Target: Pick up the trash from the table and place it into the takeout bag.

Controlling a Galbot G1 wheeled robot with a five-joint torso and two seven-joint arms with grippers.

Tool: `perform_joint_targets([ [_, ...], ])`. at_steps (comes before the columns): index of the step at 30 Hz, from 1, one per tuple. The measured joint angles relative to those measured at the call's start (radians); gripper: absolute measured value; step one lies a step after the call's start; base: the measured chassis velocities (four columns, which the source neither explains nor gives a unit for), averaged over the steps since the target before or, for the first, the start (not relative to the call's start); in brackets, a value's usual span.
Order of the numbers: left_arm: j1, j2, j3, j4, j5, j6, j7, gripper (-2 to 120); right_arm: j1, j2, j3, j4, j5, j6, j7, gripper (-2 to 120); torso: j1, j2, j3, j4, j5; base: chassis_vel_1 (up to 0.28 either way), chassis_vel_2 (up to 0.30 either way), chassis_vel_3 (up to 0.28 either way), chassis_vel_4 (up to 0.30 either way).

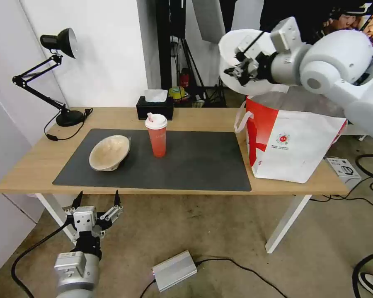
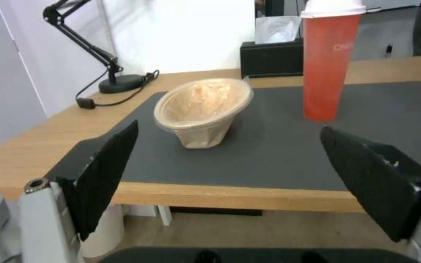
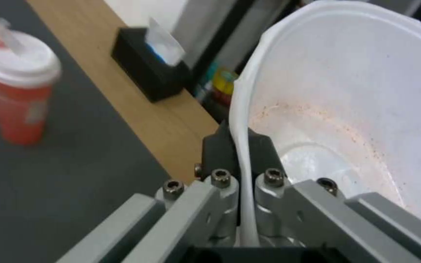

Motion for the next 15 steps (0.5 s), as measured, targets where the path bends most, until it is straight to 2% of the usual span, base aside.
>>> perform_joint_targets([
  [15, 0.001, -0.001, 0.004, 0.000, 0.004, 0.000, 0.001, 100, -0.145, -0.126, 0.120, 0.007, -0.075, 0.000, -0.049, 0, 0.000, 0.000, 0.000, -0.0001, 0.0001, 0.000, 0.000, 0.000, 0.000],
])
